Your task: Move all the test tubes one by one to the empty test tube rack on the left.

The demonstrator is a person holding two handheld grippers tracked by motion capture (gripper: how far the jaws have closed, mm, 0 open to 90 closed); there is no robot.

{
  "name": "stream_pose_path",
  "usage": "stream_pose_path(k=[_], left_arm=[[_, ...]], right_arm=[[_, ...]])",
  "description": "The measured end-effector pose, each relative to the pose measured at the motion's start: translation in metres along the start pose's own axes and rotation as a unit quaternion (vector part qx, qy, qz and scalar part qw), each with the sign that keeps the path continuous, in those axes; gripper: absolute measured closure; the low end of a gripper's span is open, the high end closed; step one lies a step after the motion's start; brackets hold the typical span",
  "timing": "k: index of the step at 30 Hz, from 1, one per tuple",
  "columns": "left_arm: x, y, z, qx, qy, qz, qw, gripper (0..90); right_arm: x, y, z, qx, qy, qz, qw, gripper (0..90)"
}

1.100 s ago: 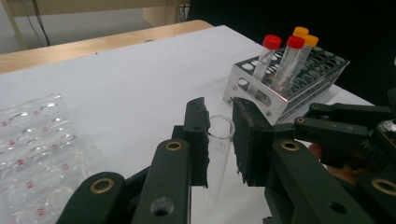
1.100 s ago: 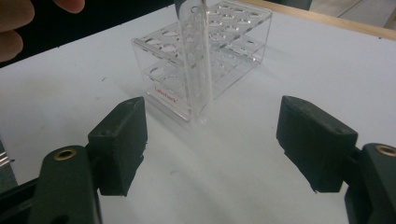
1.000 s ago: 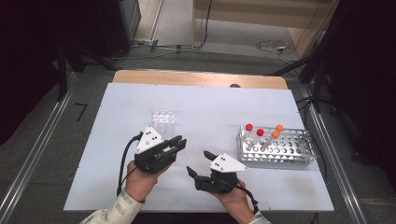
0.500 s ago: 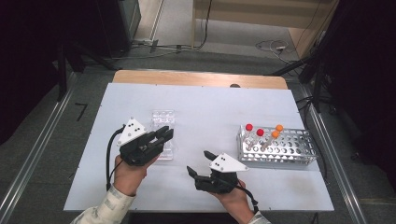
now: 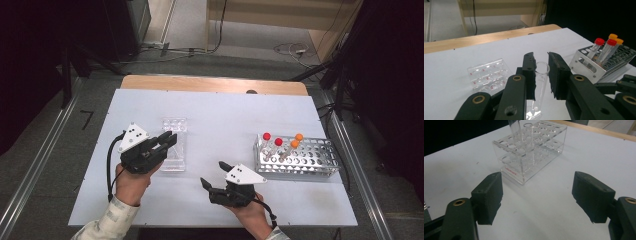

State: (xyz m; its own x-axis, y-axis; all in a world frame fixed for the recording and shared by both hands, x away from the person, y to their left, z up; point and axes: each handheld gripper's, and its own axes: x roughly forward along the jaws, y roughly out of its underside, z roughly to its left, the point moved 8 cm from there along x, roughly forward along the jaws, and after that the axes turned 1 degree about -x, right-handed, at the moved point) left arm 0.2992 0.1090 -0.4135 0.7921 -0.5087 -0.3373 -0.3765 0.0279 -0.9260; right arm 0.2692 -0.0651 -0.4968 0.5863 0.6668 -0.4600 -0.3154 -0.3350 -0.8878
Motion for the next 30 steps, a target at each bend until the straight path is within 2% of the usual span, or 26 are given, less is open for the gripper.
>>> stream_pose_path(k=[14, 22, 28, 30], left_arm=[[0.012, 0.014, 0.001, 0.023, -0.025, 0.021, 0.9992, 76.5], [0.021, 0.026, 0.0, 0.05, -0.048, 0.035, 0.997, 76.3], [0.029, 0.037, -0.003, 0.07, -0.058, 0.054, 0.9944, 76.3], [0.03, 0.038, -0.003, 0.071, -0.06, 0.055, 0.9941, 76.3]], right_arm=[[0.0, 0.0, 0.0, -0.001, -0.001, 0.0, 1.0, 23.5], [-0.001, 0.0, 0.0, -0.002, 0.0, 0.0, 1.0, 23.6], [-0.001, 0.0, 0.0, -0.002, -0.001, 0.001, 1.0, 23.7], [-0.001, 0.0, 0.0, -0.002, -0.001, 0.001, 1.0, 23.7]])
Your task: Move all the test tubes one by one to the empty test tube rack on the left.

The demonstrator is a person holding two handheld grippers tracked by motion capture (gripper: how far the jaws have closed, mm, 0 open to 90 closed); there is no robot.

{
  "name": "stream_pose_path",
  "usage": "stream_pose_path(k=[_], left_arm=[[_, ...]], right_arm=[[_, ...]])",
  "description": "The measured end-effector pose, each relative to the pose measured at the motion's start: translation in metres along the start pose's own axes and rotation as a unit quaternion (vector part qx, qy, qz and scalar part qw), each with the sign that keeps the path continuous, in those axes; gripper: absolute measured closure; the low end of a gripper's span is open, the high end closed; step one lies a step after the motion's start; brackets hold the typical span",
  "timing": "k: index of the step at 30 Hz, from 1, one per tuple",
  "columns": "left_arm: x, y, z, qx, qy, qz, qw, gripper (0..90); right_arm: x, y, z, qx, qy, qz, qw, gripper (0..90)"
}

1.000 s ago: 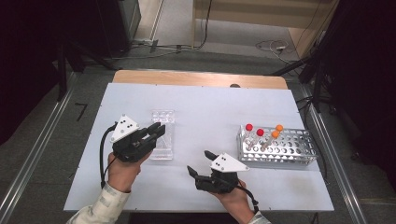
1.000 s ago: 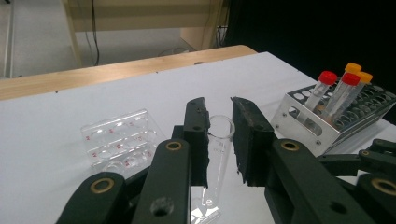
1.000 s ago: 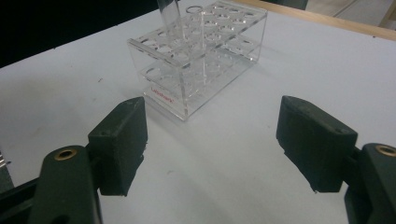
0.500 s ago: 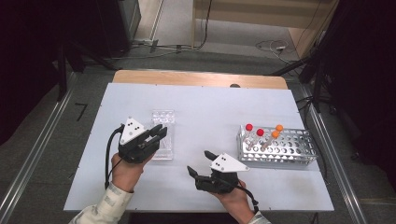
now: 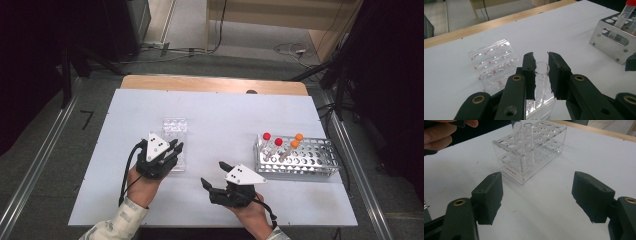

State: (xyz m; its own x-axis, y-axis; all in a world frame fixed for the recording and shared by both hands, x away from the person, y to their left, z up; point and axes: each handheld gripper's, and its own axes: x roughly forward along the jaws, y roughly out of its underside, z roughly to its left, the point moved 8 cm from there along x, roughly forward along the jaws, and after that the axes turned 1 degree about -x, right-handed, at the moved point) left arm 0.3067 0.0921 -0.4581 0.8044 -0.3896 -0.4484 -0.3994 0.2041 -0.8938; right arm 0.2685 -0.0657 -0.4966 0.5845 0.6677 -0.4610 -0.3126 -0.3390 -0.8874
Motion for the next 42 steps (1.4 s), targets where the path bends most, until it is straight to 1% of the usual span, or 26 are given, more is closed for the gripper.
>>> stream_pose_path(k=[6, 9, 13, 15, 16, 18, 22, 23, 27, 30, 33, 35, 39, 42], left_arm=[[0.002, 0.004, -0.002, -0.003, 0.003, 0.007, 1.0, 75.6], [0.003, 0.004, -0.003, -0.001, 0.004, 0.009, 0.9999, 75.6], [0.003, 0.006, -0.002, -0.005, 0.007, 0.015, 0.9998, 75.5], [0.003, 0.005, -0.003, -0.006, 0.008, 0.013, 0.9999, 75.4], [0.002, 0.005, -0.003, -0.007, 0.008, 0.012, 0.9999, 73.5], [0.002, 0.004, -0.003, -0.007, 0.009, 0.012, 0.9999, 72.7], [0.002, 0.004, -0.003, -0.006, 0.008, 0.012, 0.9999, 72.5], [0.001, 0.004, -0.002, -0.007, 0.009, 0.013, 0.9999, 70.8], [0.0, 0.003, -0.002, -0.01, 0.01, 0.008, 0.9999, 68.8], [-0.002, 0.001, -0.001, -0.015, 0.015, 0.004, 0.9998, 63.1], [-0.003, 0.0, -0.001, -0.029, 0.023, -0.001, 0.9993, 56.2], [-0.003, -0.001, -0.001, -0.033, 0.027, -0.005, 0.9991, 50.9], [-0.002, -0.001, 0.003, -0.044, 0.019, -0.006, 0.9988, 40.4], [-0.002, -0.001, 0.005, -0.055, 0.015, -0.007, 0.9983, 35.5]], right_arm=[[0.0, 0.0, 0.0, 0.0, 0.0, 0.0, 1.0, 23.7], [0.0, 0.0, 0.0, 0.001, 0.0, 0.001, 1.0, 23.7], [0.0, 0.001, 0.0, 0.001, 0.001, 0.001, 1.0, 23.7], [0.0, 0.001, 0.0, 0.0, 0.0, 0.002, 1.0, 23.7], [0.0, 0.001, 0.0, 0.0, 0.0, 0.002, 1.0, 23.7], [0.0, 0.001, 0.001, 0.001, 0.0, 0.002, 1.0, 23.7], [0.0, 0.001, 0.0, 0.001, 0.0, 0.002, 1.0, 23.7], [0.0, 0.001, 0.0, 0.001, 0.001, 0.001, 1.0, 23.7], [0.0, 0.0, 0.0, 0.0, 0.0, 0.0, 1.0, 23.7], [-0.002, 0.0, 0.0, 0.003, 0.002, 0.001, 1.0, 23.7], [-0.003, 0.0, -0.002, 0.003, 0.002, -0.001, 1.0, 23.7], [-0.005, -0.001, -0.003, 0.004, 0.003, -0.003, 1.0, 23.7], [-0.008, -0.001, -0.007, 0.008, 0.008, -0.005, 0.9999, 23.8], [-0.009, -0.001, -0.01, 0.007, 0.011, -0.006, 0.9999, 23.8]])
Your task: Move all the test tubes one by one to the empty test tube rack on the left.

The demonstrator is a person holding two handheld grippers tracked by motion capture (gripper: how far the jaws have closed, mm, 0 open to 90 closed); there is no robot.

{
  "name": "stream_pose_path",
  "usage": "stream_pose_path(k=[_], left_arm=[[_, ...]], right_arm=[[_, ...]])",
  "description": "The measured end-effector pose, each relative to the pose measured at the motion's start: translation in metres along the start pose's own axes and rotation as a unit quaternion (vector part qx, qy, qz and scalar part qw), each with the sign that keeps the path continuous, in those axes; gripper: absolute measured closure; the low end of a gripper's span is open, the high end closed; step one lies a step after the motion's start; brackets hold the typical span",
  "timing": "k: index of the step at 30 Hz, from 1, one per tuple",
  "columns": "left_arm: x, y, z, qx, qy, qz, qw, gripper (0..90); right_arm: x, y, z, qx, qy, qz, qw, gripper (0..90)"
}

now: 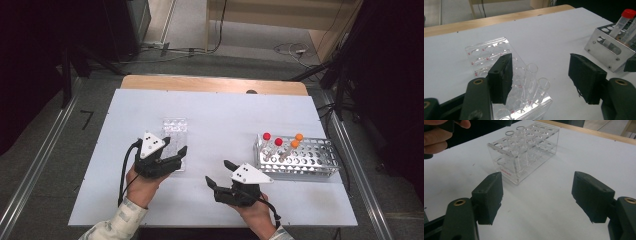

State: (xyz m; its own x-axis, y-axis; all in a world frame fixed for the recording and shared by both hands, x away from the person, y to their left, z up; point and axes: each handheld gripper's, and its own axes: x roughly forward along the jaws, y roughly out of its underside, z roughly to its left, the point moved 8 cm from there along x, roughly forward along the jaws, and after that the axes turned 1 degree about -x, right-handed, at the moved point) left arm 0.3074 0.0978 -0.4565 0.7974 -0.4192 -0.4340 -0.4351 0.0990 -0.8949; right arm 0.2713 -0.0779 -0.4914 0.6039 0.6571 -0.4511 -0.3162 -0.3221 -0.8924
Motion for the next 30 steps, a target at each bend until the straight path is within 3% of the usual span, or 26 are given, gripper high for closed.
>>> stream_pose_path(k=[6, 18, 30], left_arm=[[-0.002, -0.001, 0.004, -0.004, -0.009, -0.007, 0.9999, 31.5], [-0.005, -0.002, 0.01, -0.011, -0.018, -0.011, 0.9997, 27.3], [-0.007, -0.003, 0.015, -0.018, -0.032, -0.014, 0.9992, 22.5]], right_arm=[[-0.006, -0.001, -0.009, 0.005, 0.011, -0.003, 0.9999, 23.8], [-0.035, 0.002, -0.053, 0.03, 0.061, -0.013, 0.9976, 23.8], [-0.07, 0.014, -0.101, 0.061, 0.123, -0.02, 0.9903, 23.7]])
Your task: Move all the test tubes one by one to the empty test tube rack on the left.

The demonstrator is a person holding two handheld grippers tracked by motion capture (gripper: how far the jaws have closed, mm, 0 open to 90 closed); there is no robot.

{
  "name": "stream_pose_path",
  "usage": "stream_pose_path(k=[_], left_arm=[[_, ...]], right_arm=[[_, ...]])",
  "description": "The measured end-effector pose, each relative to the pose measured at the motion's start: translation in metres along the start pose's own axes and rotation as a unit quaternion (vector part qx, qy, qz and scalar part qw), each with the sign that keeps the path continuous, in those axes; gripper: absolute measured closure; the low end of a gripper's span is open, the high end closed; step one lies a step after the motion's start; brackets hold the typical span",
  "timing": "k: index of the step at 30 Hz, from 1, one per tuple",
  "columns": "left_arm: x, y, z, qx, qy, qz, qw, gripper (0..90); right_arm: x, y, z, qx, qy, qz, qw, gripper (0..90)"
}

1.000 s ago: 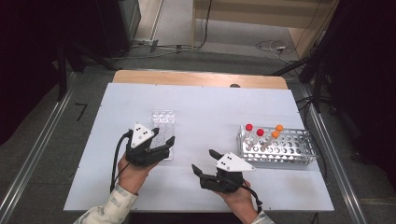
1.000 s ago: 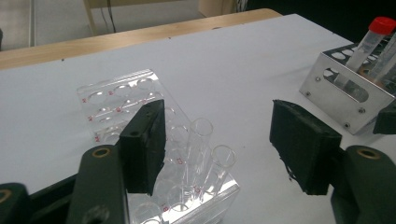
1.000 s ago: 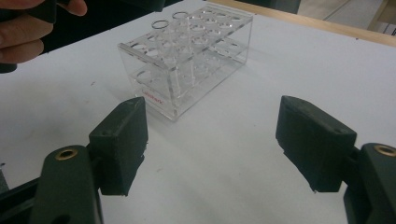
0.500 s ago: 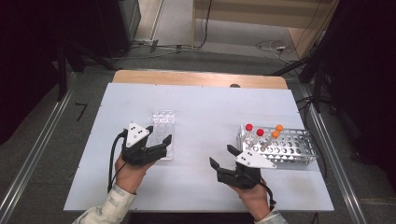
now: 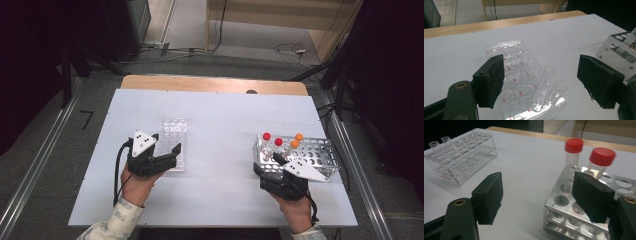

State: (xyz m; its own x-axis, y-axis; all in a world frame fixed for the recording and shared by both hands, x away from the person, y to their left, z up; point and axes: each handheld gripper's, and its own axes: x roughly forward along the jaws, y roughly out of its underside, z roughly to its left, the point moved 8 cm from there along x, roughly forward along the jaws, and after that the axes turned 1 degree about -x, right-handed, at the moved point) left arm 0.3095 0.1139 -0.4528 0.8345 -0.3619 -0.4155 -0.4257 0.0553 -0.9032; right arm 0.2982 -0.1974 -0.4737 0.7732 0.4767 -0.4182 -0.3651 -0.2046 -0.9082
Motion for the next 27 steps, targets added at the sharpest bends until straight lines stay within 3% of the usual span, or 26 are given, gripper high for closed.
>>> stream_pose_path(k=[14, 27], left_arm=[[-0.002, -0.001, 0.001, -0.002, -0.002, -0.005, 1.0, 22.5], [0.0, 0.001, -0.003, 0.002, 0.001, -0.001, 1.0, 22.7]], right_arm=[[0.008, 0.005, -0.028, 0.013, 0.043, 0.001, 0.999, 25.5], [0.028, 0.009, -0.047, 0.016, 0.074, 0.001, 0.9971, 45.3]])
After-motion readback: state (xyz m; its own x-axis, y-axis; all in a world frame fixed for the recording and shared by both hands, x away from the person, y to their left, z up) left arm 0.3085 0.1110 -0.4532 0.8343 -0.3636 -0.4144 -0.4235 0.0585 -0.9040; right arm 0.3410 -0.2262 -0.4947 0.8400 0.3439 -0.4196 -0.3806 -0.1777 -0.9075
